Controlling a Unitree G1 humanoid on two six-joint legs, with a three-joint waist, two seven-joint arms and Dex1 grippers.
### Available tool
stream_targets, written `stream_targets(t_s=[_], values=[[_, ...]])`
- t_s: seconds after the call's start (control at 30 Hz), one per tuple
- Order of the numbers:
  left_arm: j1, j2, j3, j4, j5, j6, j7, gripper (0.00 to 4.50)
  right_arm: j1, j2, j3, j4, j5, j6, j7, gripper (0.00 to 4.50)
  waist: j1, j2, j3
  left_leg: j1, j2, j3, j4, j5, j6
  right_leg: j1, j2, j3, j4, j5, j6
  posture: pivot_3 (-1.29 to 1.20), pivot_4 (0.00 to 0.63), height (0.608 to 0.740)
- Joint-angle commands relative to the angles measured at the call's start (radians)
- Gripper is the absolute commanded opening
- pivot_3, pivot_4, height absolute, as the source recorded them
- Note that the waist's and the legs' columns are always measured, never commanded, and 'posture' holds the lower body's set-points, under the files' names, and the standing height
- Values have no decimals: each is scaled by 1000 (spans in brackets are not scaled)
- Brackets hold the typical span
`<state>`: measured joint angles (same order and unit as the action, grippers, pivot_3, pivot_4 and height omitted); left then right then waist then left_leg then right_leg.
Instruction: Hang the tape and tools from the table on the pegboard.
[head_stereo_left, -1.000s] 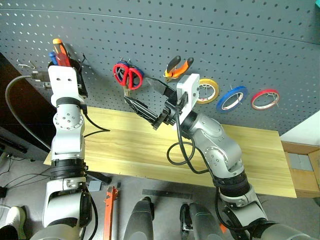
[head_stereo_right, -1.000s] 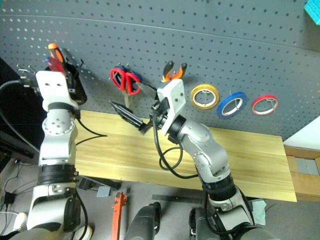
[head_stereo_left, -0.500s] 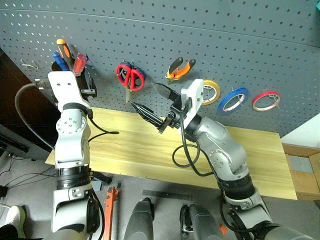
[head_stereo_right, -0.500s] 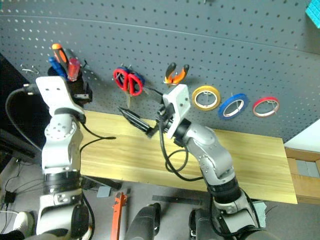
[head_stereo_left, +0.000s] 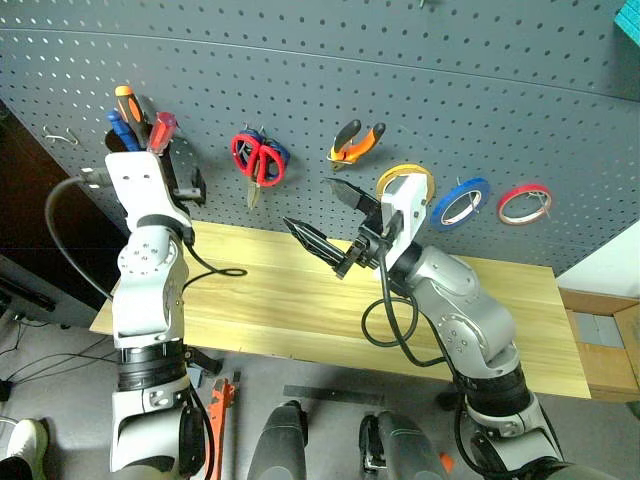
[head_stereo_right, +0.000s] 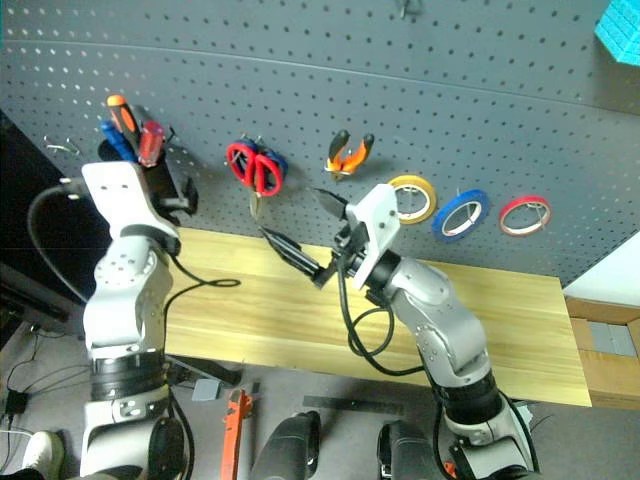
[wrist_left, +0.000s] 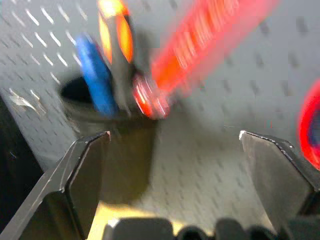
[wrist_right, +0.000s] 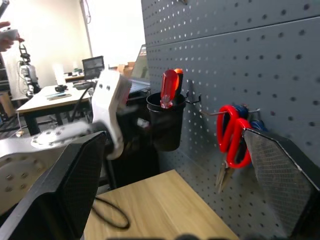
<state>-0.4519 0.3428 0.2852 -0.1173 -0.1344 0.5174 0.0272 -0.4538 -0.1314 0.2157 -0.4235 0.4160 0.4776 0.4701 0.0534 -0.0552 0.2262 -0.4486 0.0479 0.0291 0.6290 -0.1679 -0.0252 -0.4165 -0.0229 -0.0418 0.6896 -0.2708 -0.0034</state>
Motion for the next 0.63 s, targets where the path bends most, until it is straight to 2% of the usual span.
stream_targets(t_s=[0.03,0.2,0.33,0.5,0.63], values=[[77,-29,-34,-123,-22,97,-18,4455,102,-75,-19,-87,-26,29,-15,4500,2,0,-6,1,0,0,0,0,0,1,0,0,-1,0,0,165,148,740],[181,-91,-76,-184,-52,181,-40,4455,308,-151,-56,-99,-185,62,-184,4500,13,1,-25,8,0,-3,-1,-2,3,12,0,-3,-7,0,0,142,109,740],[206,-111,-110,-148,-53,179,-72,4455,419,-127,-147,-79,-278,114,-347,4500,12,5,-55,12,0,1,-2,-2,3,13,0,0,-7,0,0,105,75,740],[193,-106,-145,-19,-47,114,-141,4455,451,-53,-285,-42,-248,163,-418,4500,-3,14,-100,15,0,4,-1,-2,4,14,2,3,-7,-2,2,51,29,740],[129,-88,-149,91,-47,54,-196,4455,432,-58,-293,7,-283,126,-414,4500,-14,15,-126,16,-2,6,-1,-3,4,15,5,4,-8,-2,2,32,0,740]])
